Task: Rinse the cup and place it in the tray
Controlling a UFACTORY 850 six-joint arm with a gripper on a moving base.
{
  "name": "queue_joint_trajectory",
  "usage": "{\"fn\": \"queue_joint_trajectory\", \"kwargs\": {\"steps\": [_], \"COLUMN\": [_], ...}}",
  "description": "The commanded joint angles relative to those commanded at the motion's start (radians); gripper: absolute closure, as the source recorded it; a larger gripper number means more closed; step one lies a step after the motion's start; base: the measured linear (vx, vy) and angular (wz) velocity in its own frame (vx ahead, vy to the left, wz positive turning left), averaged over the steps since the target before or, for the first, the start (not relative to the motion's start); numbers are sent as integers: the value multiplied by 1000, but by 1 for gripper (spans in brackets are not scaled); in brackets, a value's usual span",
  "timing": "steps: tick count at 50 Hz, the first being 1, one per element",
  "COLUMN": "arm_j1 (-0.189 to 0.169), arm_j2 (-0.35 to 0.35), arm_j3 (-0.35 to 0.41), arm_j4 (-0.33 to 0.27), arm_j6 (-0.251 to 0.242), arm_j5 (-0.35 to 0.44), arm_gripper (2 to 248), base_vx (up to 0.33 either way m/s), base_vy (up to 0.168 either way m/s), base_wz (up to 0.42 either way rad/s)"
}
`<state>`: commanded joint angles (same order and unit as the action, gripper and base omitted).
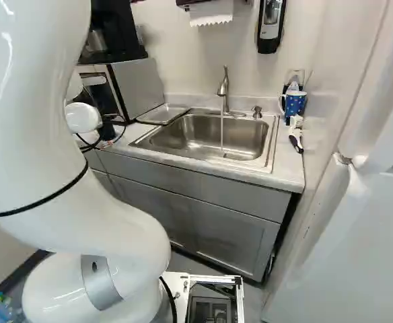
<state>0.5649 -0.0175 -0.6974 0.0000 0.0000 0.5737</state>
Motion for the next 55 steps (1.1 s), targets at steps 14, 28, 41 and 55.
{"fn": "queue_joint_trajectory", "kwargs": {"steps": [14,28,41,55], "arm_j1": [-34,-77,-123,-171], "arm_j2": [-60,-99,-114,-121], "arm_j3": [28,35,20,14], "arm_j4": [0,0,0,0], "arm_j6": [0,0,0,0], "arm_j5": [0,0,0,0], "arm_gripper": [127,127,127,127], "base_vx": [0,0,0,0], "base_vy": [0,0,0,0], "base_wz": [0,0,0,0]}}
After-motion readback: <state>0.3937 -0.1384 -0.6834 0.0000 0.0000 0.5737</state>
